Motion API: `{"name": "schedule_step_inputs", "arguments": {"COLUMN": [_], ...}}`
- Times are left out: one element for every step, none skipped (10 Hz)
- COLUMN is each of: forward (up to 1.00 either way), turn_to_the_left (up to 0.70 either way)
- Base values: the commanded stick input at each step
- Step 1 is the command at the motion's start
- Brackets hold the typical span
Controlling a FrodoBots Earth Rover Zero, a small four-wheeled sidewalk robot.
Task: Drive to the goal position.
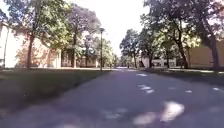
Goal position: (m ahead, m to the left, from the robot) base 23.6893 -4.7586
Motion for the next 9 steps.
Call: {"name": "schedule_step_inputs", "arguments": {"forward": [0.45, 0.45, 0.45, 0.45, 0.45, 0.45, 0.45, 0.45, 0.45], "turn_to_the_left": [-0.27, -0.27, -0.27, -0.27, -0.27, -0.24, 0.00, 0.00, 0.00]}}
